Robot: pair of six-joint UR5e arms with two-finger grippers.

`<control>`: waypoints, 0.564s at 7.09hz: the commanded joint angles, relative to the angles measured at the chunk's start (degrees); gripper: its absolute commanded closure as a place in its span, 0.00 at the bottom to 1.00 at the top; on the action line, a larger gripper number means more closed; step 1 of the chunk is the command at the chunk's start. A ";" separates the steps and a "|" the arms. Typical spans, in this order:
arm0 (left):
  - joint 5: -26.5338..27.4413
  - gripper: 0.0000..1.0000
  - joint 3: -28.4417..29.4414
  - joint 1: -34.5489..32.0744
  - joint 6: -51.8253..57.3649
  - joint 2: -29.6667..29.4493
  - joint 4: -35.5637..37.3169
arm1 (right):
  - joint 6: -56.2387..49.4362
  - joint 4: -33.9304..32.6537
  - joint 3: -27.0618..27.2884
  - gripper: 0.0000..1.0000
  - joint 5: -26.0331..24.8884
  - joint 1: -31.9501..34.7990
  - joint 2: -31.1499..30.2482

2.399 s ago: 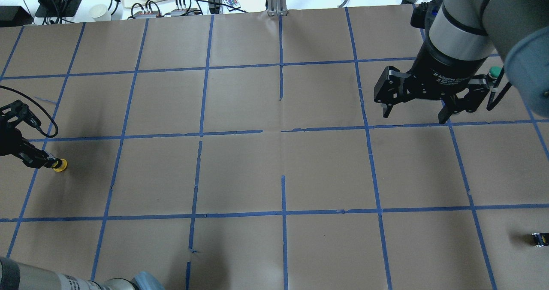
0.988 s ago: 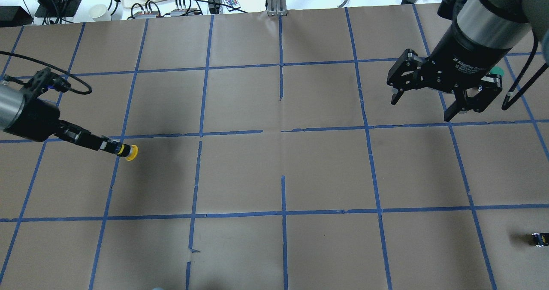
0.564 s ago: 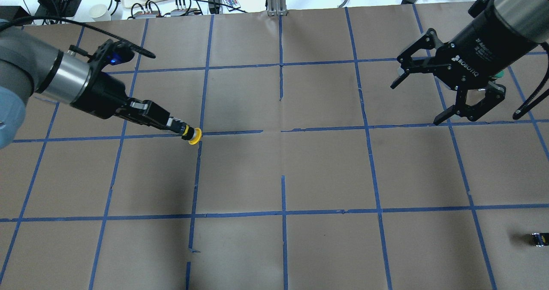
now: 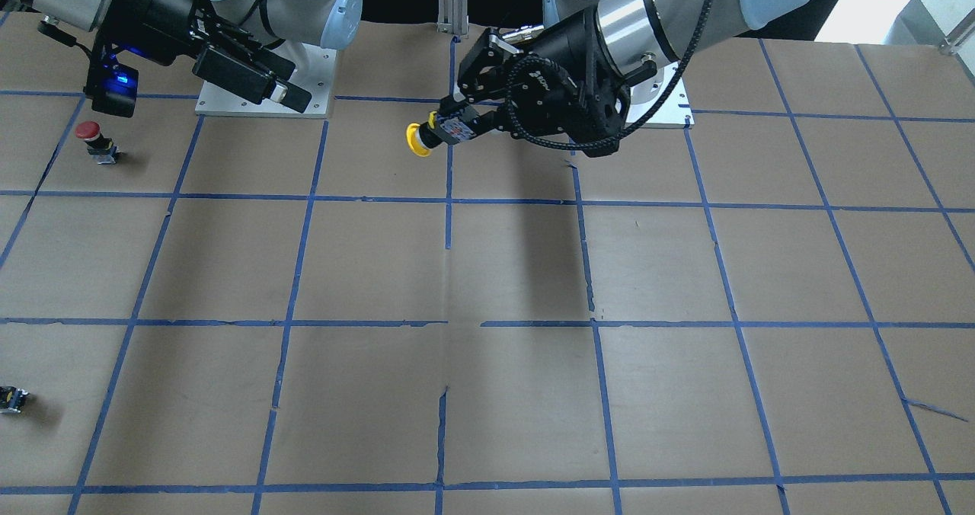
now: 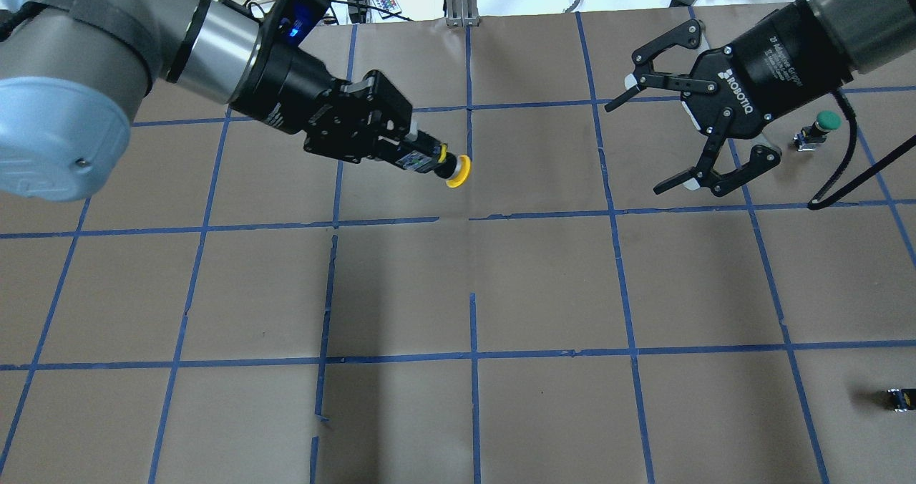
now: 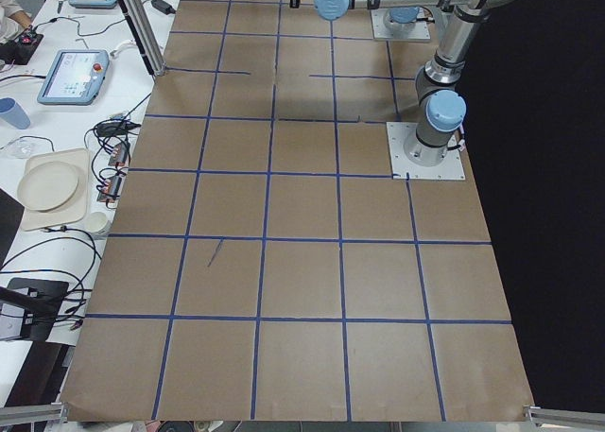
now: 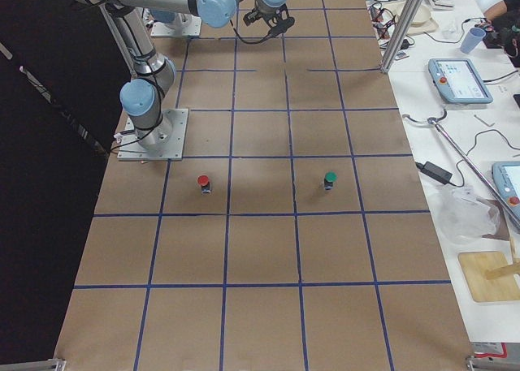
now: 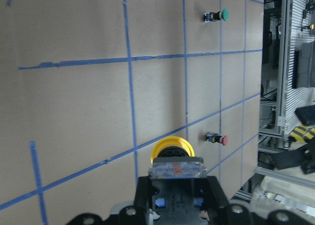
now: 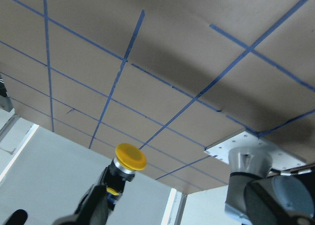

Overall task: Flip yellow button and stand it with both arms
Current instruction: 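Lift the yellow button with the left gripper and carry it up toward the right gripper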

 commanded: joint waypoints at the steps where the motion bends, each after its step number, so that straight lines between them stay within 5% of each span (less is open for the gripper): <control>1: -9.68 0.97 -0.18 -1.75 -2.65 -1.31 0.22 | 5.26 3.86 0.02 0.00 7.75 -1.18 0.26; 4: -22.16 0.97 -6.40 0.70 3.30 0.44 1.01 | 5.35 14.93 1.07 0.00 13.82 -6.29 0.26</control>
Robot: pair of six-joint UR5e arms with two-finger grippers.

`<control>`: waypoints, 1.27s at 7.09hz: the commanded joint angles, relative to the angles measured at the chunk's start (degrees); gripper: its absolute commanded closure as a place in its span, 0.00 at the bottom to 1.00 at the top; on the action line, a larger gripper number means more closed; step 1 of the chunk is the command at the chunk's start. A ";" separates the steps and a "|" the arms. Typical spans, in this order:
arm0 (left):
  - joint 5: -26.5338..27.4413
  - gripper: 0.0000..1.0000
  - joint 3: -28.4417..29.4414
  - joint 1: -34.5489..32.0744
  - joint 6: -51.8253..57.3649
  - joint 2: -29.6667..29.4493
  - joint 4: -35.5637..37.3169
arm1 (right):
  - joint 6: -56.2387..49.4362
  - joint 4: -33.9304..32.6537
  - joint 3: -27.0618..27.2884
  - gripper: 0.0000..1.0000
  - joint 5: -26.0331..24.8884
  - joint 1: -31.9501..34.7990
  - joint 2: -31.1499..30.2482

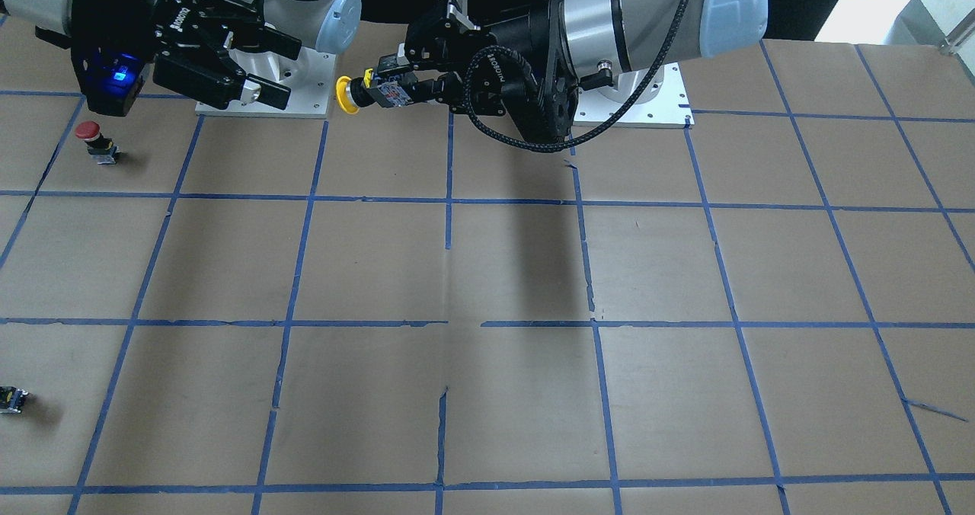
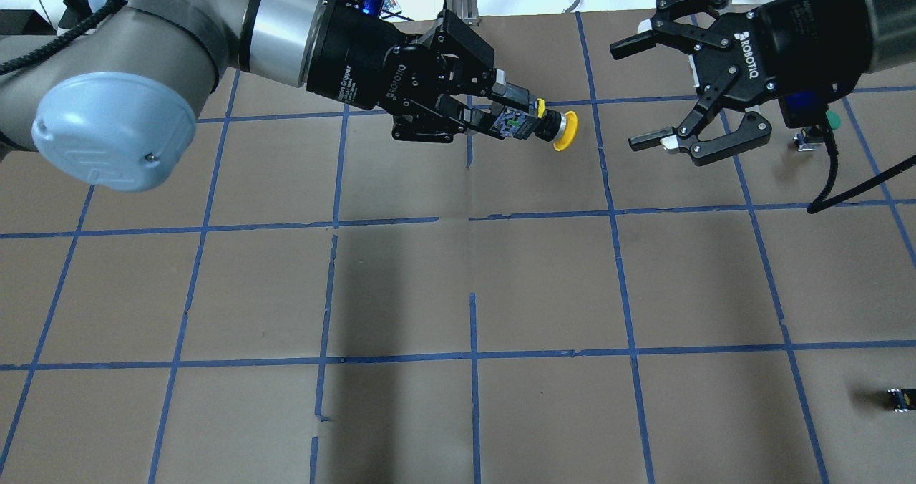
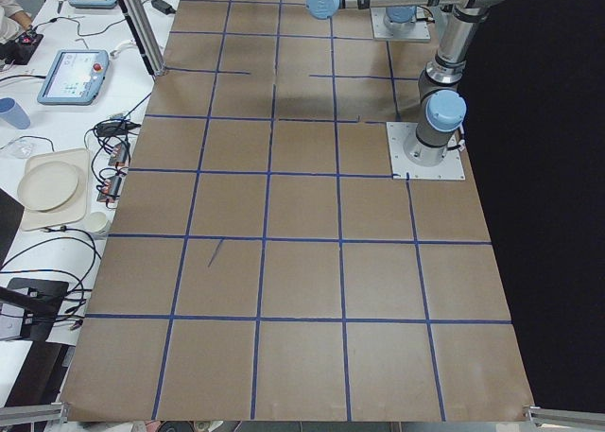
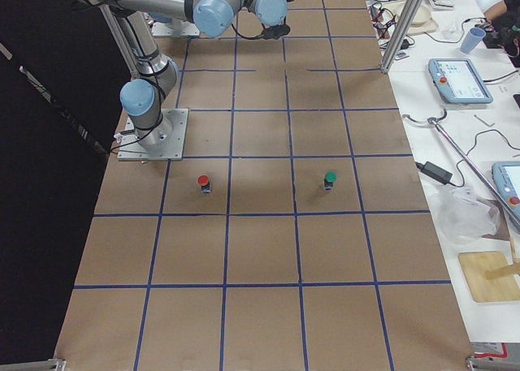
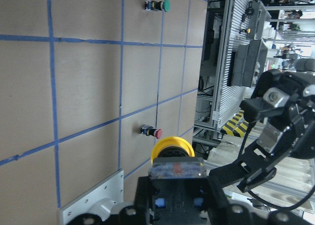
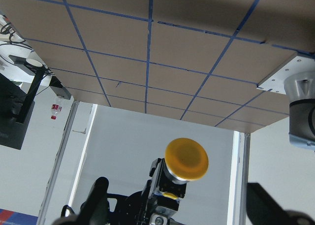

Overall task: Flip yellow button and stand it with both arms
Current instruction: 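Hold the button out with the left gripper while the right gripper approaches its yellow cap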

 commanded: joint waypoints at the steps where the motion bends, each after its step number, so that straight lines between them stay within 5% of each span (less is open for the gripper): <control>1: -9.08 0.97 -5.06 2.07 3.23 0.86 2.37 | -0.10 8.64 1.34 0.00 4.01 -0.90 0.04; 5: -18.67 0.97 -12.26 2.86 2.53 2.26 8.62 | -0.10 10.26 4.25 0.00 9.92 -0.46 -0.84; 9: -22.82 0.97 -14.22 3.57 0.87 3.15 11.01 | 0.16 10.44 5.39 0.00 15.53 2.24 -0.75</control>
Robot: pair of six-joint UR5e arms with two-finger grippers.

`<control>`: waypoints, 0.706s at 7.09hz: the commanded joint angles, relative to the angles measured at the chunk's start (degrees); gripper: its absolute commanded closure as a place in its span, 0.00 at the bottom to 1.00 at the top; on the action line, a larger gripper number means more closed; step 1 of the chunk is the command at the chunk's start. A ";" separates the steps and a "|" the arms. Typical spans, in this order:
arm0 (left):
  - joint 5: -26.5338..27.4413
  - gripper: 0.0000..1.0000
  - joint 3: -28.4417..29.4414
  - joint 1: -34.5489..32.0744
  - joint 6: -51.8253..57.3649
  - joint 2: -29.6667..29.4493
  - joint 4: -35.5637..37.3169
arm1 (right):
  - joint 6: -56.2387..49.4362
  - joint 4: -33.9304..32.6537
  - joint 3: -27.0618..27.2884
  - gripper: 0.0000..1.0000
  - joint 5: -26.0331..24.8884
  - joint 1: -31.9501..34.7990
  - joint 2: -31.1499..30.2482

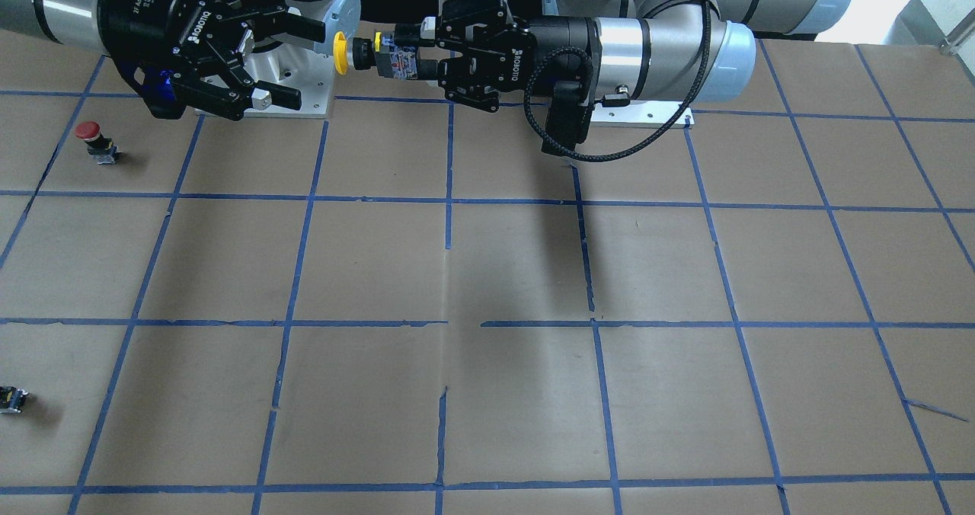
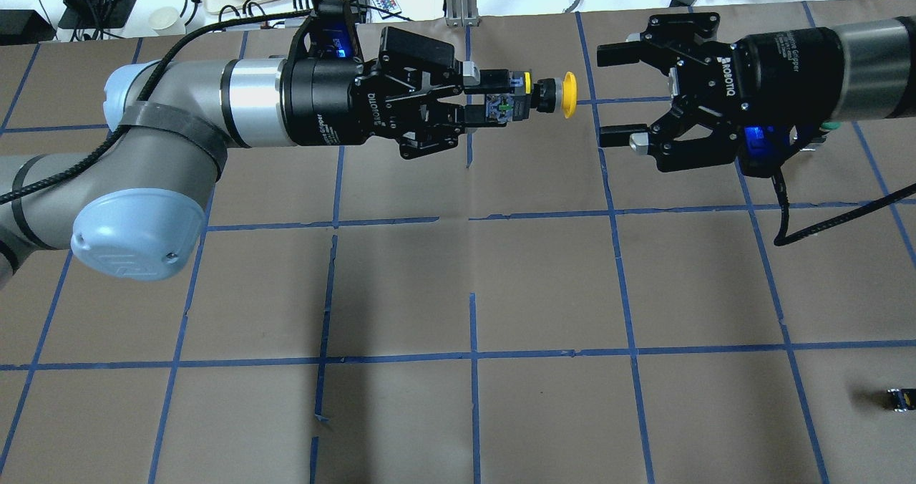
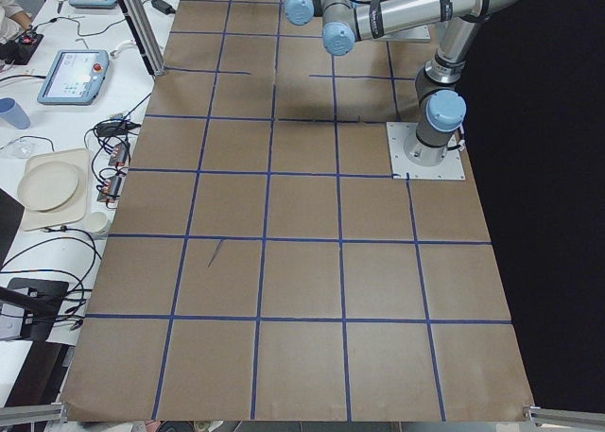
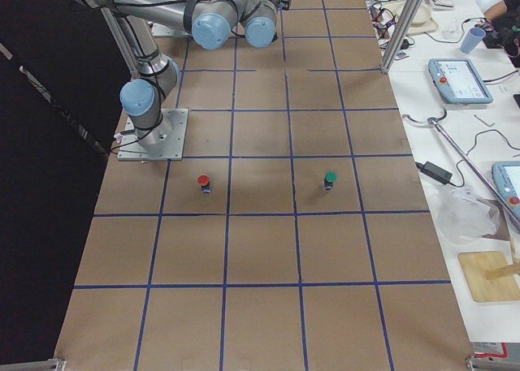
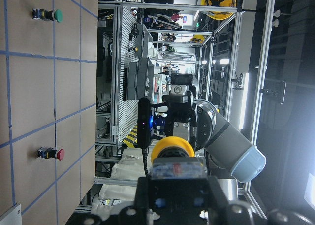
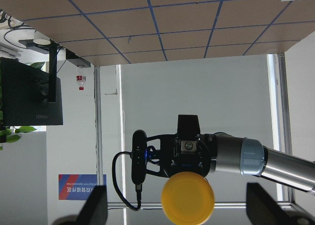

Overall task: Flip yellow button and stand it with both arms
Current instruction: 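Hold the button out with the left gripper while the right gripper approaches its yellow cap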

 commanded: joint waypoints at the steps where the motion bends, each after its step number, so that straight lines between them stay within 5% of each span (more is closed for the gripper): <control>1: -1.29 0.97 -0.24 0.05 -1.90 0.21 0.11 | 0.45 0.31 -0.01 0.00 2.34 2.92 0.16; 5: -1.29 0.97 -0.15 -0.13 -2.96 0.21 0.11 | 3.27 1.09 -0.71 0.00 1.82 2.67 -1.76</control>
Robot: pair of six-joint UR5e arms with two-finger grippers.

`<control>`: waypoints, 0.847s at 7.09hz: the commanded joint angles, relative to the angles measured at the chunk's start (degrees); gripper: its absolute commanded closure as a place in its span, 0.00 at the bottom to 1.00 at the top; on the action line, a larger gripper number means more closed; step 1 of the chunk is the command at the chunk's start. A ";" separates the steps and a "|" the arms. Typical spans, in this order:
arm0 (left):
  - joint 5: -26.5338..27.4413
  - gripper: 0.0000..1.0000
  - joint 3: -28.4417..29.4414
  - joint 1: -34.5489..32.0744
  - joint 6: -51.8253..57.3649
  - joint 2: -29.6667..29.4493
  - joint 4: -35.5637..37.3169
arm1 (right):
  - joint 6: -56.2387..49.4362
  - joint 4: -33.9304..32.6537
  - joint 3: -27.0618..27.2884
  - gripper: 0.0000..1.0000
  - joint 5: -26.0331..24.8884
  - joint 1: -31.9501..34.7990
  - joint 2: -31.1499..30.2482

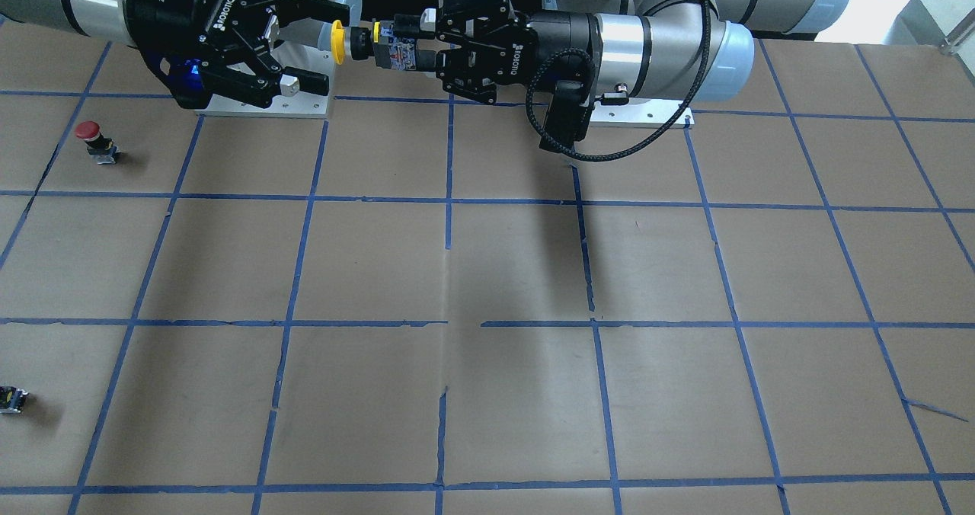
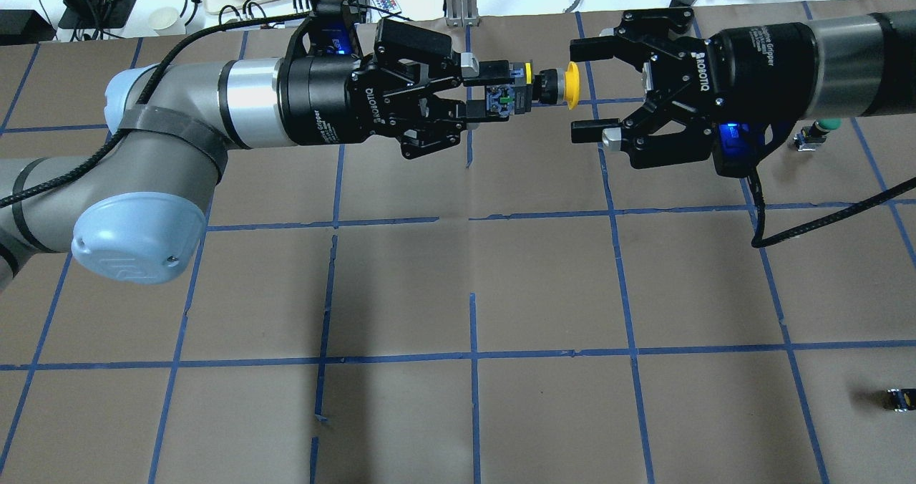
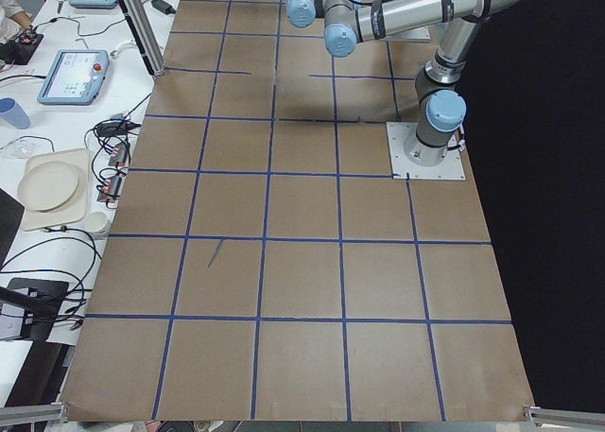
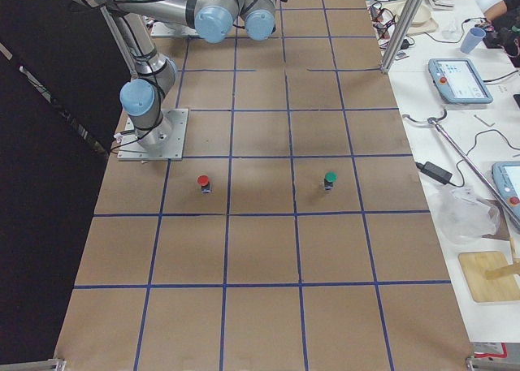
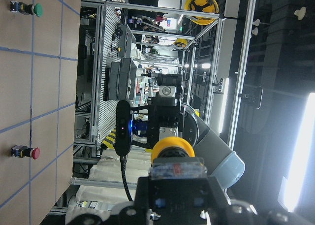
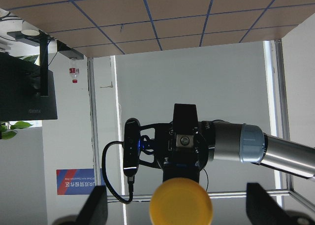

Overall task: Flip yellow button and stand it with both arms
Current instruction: 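Hold the button out with the left gripper while the right gripper approaches its yellow cap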

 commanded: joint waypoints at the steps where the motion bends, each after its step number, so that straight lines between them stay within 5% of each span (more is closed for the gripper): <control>1: 0.00 0.97 0.00 -0.01 -0.19 0.00 0.00 | 0.34 0.53 0.11 0.00 0.25 0.27 -1.38; 6: 0.00 0.97 0.00 0.08 -0.98 0.62 0.18 | 0.34 0.61 0.55 0.08 0.51 0.53 -1.82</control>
